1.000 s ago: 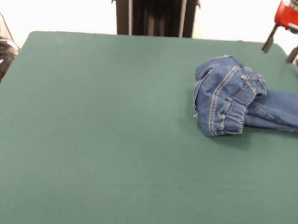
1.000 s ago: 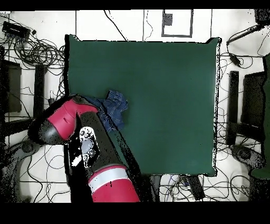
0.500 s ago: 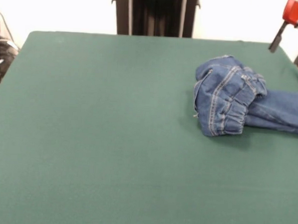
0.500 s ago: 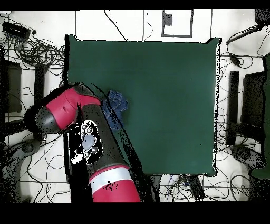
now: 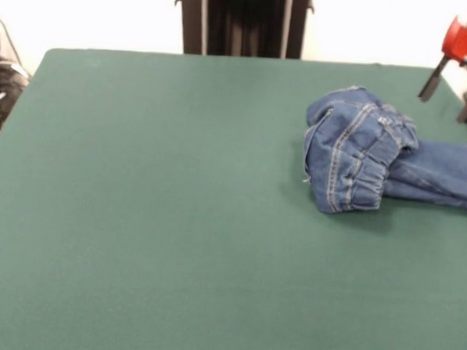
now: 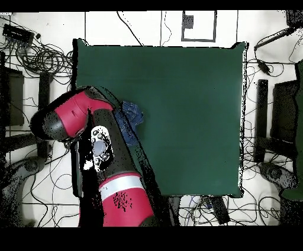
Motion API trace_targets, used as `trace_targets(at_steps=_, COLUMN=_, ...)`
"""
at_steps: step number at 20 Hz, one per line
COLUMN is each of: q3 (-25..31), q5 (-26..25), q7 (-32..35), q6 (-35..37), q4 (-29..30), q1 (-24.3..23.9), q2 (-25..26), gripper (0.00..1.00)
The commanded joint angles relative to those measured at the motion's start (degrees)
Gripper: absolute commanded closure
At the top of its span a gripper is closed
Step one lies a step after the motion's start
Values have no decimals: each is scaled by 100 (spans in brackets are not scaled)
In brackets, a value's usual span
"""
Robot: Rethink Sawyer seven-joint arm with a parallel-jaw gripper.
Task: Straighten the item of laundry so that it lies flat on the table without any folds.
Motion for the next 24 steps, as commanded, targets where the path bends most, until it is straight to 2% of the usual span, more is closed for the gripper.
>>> trace_targets(at_steps=1, q3=-196, q5=210, q7=214, q6=675, q4=-3, q1=307, q2=526, gripper=0)
trace_targets(at_steps=4, q3=-331, q5=174, q7=289, q6=630, q4=179, q1=454, q2=388, gripper=0)
trace_targets(at_steps=13, q3=-617, q5=215, q7=357, q6=459, q4=496, q1=671, q2=436, gripper=0)
trace_targets(at_steps=18, q3=-740, q5=310, q7=699, q6=432, q4=335, q1=994, q2=655, gripper=0)
trace_targets(at_steps=24, q3=-799, q5=272, q7=489, q6=5, q4=192, q1=924, q2=1077, gripper=0)
